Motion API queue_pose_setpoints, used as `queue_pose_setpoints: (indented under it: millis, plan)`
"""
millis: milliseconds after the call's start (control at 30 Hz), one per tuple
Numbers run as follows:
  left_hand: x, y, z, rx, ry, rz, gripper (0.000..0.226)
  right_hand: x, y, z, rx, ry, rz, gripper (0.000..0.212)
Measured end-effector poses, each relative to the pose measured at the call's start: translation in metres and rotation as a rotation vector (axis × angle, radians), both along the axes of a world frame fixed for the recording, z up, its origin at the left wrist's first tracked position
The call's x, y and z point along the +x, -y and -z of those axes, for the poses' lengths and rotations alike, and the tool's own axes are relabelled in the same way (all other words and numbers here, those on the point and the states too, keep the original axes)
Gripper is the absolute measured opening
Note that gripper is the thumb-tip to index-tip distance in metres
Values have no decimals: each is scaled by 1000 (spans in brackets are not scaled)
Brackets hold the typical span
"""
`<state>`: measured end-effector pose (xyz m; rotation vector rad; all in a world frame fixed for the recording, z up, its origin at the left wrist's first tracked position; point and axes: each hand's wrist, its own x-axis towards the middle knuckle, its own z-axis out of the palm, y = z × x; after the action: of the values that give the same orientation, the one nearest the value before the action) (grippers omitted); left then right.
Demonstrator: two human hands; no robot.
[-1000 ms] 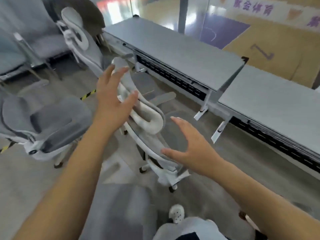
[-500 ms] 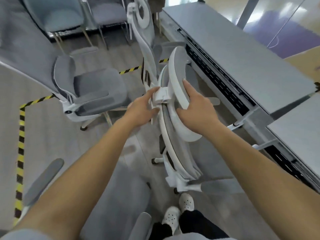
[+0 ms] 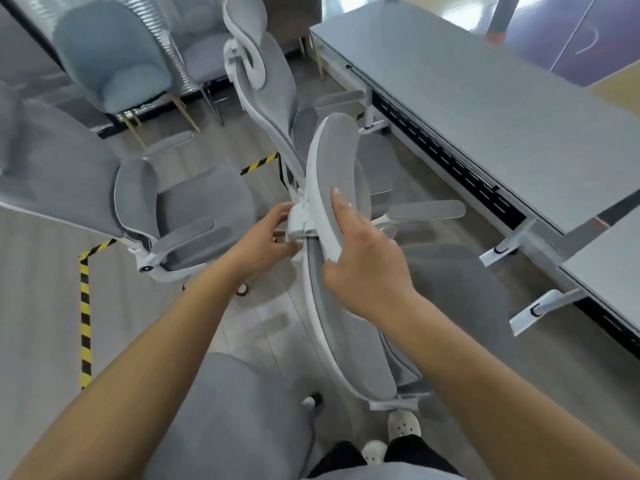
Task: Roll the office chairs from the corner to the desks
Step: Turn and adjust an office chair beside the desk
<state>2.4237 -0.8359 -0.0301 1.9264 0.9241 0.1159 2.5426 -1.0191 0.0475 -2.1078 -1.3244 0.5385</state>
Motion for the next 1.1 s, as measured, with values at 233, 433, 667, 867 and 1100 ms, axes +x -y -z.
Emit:
queue_pose_setpoints:
  millis: [233, 433, 667, 867, 1100]
  plan:
    - [31, -8, -1, 72, -76, 97, 57, 31, 12, -2, -27, -37, 14, 91]
    - [54, -46, -12, 217, -82, 382, 66, 41, 11, -9, -64, -66, 68, 89]
    - [103, -162, 6, 555, -123, 934, 102, 5, 12, -24, -148, -135, 425, 84]
    - [146, -175, 14, 571, 3, 1119, 89, -50, 3, -24, -234, 36, 942, 61]
    - [106, -165, 33, 589, 134, 1020, 80, -91, 3, 5, -15, 126, 1178, 53]
